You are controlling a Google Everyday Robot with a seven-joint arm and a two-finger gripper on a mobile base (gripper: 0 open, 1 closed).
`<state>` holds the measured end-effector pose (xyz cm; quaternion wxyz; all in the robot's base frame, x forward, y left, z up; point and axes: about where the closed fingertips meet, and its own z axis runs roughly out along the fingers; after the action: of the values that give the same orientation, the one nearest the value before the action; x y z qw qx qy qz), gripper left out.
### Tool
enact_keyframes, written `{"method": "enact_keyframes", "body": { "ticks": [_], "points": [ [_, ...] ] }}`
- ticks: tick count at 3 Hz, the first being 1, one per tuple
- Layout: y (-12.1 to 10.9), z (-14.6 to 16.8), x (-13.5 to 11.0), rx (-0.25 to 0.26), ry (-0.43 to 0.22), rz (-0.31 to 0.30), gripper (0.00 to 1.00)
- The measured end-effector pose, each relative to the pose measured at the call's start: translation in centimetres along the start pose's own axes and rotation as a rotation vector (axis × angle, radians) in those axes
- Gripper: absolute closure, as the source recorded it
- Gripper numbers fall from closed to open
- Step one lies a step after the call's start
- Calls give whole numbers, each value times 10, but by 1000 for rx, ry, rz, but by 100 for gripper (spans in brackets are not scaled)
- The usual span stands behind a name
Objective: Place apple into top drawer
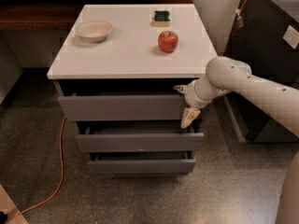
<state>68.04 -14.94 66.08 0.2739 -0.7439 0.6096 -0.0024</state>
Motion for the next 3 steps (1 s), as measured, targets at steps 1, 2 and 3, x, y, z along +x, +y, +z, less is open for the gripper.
{"method": "enact_keyframes", "body": {
  "ticks": [1,2,3],
  "points": [
    [5,0,5,-10,9,10,37],
    [13,-9,7,-9,15,11,59],
    [31,-24,12,-7,28,7,84]
  ]
}}
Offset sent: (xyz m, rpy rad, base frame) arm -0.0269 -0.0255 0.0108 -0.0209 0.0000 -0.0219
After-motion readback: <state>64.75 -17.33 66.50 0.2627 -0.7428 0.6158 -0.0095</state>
